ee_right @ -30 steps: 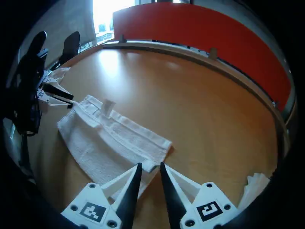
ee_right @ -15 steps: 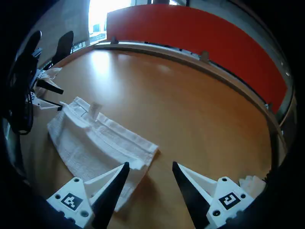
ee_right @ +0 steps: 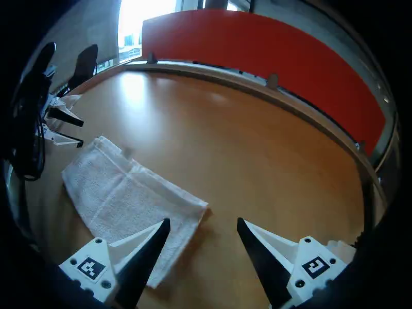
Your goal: Fold towel
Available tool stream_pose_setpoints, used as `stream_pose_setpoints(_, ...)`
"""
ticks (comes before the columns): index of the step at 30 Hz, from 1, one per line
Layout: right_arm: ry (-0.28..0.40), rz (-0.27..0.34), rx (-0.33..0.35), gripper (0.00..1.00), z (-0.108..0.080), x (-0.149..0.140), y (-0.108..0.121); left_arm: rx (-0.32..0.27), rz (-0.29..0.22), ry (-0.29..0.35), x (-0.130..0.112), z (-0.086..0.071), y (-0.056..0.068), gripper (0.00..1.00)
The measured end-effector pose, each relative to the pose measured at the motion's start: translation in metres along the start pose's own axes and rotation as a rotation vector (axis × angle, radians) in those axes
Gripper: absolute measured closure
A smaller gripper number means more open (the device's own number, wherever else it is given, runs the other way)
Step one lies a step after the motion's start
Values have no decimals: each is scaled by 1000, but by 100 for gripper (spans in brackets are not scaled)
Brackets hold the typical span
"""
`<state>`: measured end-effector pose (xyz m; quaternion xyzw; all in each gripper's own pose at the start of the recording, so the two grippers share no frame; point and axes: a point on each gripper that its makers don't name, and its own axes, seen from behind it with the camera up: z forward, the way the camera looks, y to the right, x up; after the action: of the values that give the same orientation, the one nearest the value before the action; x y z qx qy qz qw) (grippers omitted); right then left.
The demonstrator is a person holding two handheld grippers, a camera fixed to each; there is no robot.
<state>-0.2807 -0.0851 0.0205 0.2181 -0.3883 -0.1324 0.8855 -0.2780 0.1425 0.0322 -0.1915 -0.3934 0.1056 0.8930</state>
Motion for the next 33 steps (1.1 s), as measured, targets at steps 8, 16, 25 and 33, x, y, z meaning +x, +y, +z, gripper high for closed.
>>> stream_pose_setpoints(8,3,8,4,0,-4,-1,-4,-7,-19,-4,-4,-3,2,7)
stream_pose_setpoints(16,8,10,14,0,-14,-6,-14,-13,-38,-5,-10,-12,7,7)
stream_pose_setpoints(25,15,15,16,0,-32,-16,-25,-15,-71,-16,-28,-28,16,6)
stream_pose_setpoints(33,23,28,14,0,-48,-23,-35,-15,-93,-20,-43,-41,26,7)
